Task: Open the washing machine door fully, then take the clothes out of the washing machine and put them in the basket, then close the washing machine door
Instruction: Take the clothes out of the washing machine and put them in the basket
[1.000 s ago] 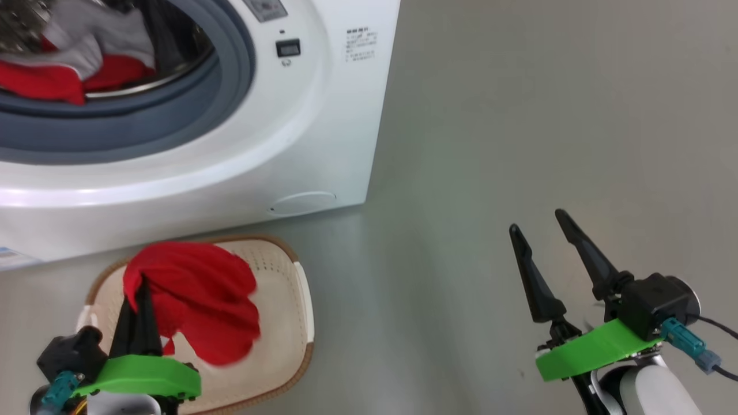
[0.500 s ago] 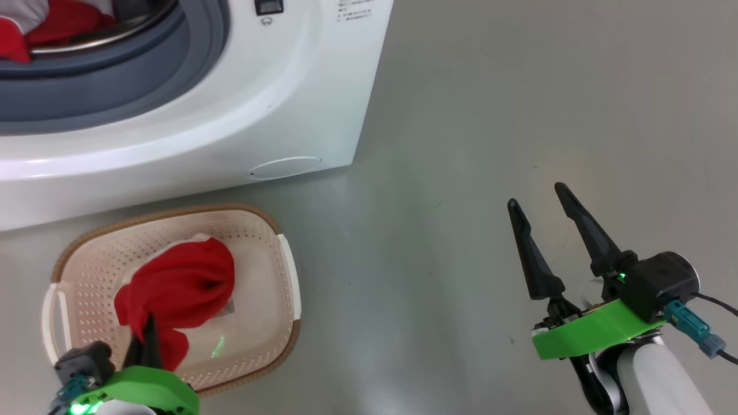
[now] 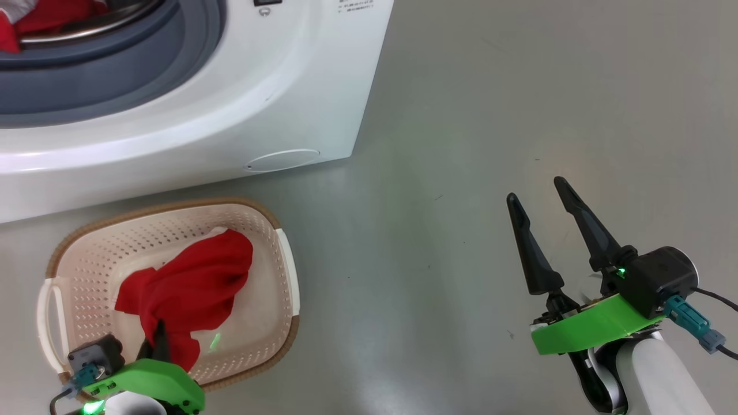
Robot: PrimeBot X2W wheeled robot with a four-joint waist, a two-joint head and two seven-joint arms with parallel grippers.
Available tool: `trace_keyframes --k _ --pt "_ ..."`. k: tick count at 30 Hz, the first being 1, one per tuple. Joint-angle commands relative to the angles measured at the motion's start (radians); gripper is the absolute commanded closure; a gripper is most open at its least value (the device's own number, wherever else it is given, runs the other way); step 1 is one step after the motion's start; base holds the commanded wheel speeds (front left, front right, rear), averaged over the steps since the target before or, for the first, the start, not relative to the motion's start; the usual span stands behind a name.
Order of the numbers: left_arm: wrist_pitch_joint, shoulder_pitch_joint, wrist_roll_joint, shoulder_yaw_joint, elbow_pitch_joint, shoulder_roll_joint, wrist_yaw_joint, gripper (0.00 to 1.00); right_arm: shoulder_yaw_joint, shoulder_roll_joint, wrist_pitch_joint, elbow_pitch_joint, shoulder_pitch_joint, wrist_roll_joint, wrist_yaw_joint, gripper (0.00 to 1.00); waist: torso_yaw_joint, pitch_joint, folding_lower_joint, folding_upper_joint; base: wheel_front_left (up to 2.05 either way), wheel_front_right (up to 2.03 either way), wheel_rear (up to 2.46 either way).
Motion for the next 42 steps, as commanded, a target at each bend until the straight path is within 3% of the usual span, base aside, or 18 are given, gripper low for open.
trace_keyframes --k 1,8,14,21,31,42 --pt "-0.012 -0.001 -0.009 0.024 0.004 0.013 -0.006 0.0 0.018 -0.007 -0.012 -0.017 -0.013 0.008 0.003 0.0 0.002 -0.006 0.0 0.0 0.0 0.0 0.0" --pt "-0.012 -0.022 -0.037 0.005 0.038 0.013 -0.007 0.0 0.005 -0.007 -0.019 -0.006 -0.001 0.015 0.003 0.0 0.021 -0.043 0.0 0.0 0.0 0.0 0.0" --pt "-0.012 -0.022 -0.04 -0.021 -0.022 0.013 0.005 0.0 -0.004 -0.007 -0.022 0.011 0.019 0.022 0.003 0.0 0.048 -0.094 0.0 0.0 0.0 0.0 0.0" --pt "-0.012 -0.003 -0.002 -0.051 -0.165 0.013 0.028 0.0 -0.006 -0.007 -0.022 0.028 0.039 0.026 0.003 0.0 0.071 -0.155 0.0 0.0 0.0 0.0 0.0" --pt "-0.012 0.084 0.064 -0.117 -0.498 0.013 0.056 0.0 -0.021 -0.007 -0.016 0.063 0.086 0.027 0.003 0.0 0.108 -0.261 0.0 0.0 0.0 0.0 0.0" --pt "0.003 0.205 0.149 -0.165 -0.692 0.039 0.075 0.0 -0.056 -0.007 -0.005 0.06 0.155 0.009 0.003 0.0 0.132 -0.358 0.0 0.0 0.0 0.0 0.0"
